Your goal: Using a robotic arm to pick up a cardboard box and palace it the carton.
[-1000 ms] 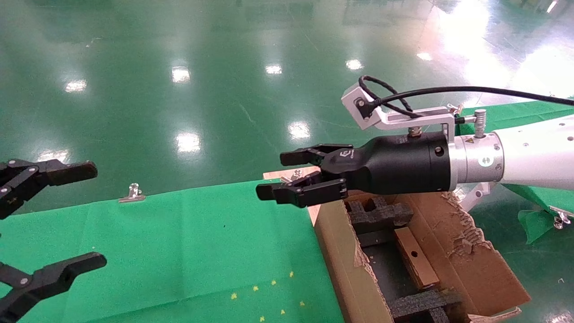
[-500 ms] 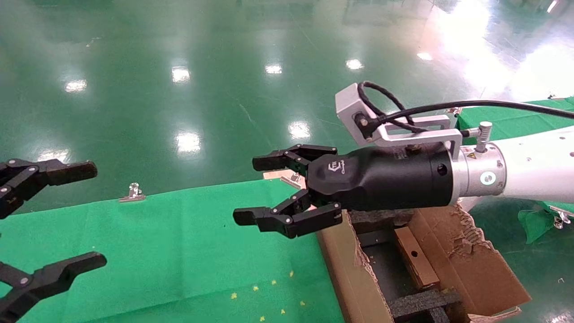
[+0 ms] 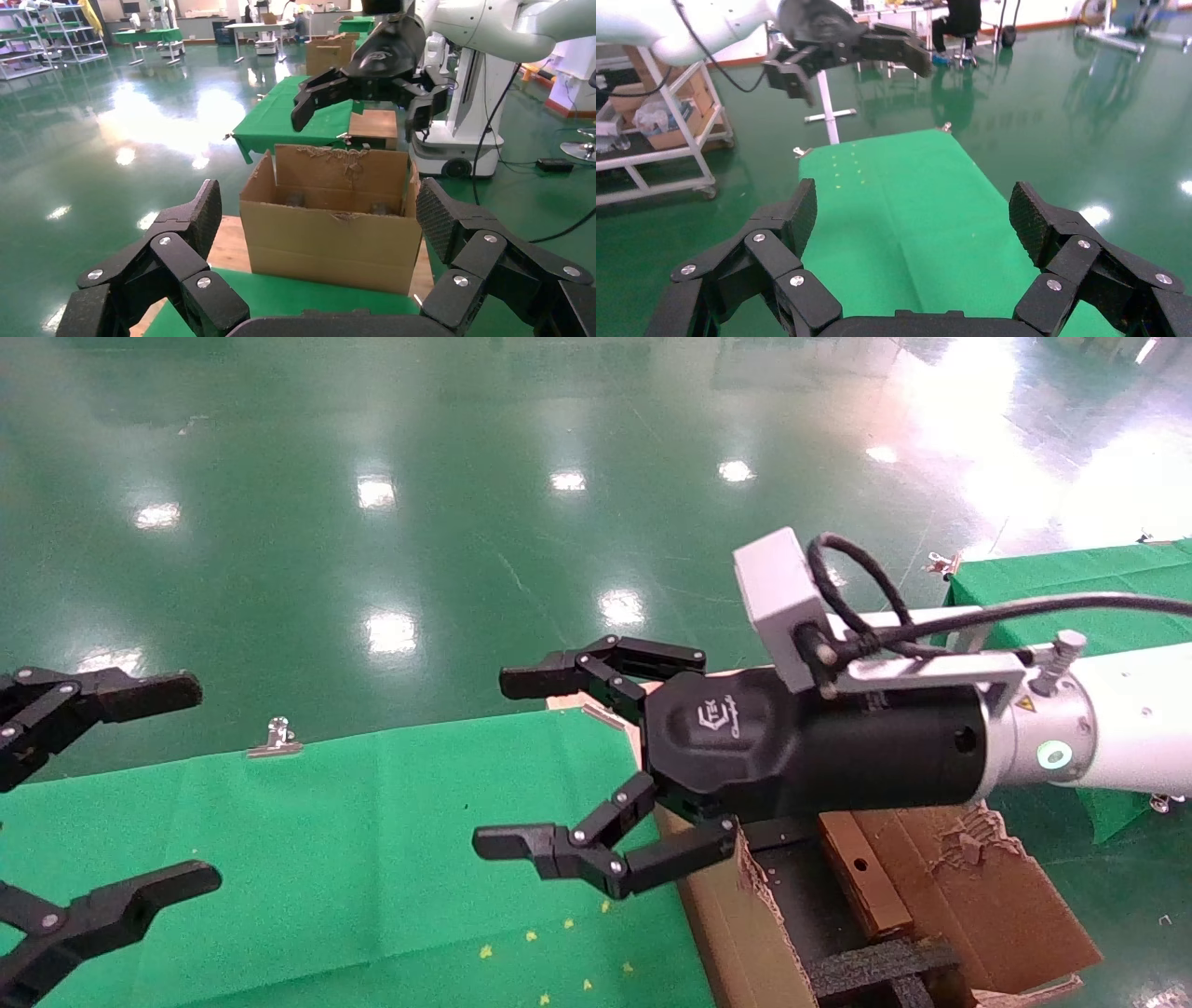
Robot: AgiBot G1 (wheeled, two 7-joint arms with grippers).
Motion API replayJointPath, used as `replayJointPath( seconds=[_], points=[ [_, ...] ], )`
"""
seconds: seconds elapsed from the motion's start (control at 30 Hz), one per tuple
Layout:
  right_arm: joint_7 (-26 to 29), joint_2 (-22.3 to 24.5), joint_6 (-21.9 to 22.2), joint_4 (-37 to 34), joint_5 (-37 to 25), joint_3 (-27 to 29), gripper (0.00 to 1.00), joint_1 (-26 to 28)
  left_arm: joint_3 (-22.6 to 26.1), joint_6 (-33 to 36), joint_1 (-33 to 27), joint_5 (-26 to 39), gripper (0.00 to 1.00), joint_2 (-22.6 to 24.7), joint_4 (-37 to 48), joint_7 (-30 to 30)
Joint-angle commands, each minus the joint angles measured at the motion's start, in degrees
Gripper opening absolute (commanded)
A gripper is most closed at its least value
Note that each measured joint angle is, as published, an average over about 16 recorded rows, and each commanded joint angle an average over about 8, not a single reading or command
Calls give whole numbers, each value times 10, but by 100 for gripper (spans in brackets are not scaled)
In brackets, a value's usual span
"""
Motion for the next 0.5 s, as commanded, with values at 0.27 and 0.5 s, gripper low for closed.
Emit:
replayJointPath(
  seconds=[0.27, 0.5],
  points=[
    [-35, -11, -37, 23, -16, 115, 100, -72, 0, 0, 0, 0, 100, 0, 0, 0],
    [-48, -16, -53, 32, -22, 167, 100, -104, 0, 0, 0, 0, 100, 0, 0, 0]
  ],
)
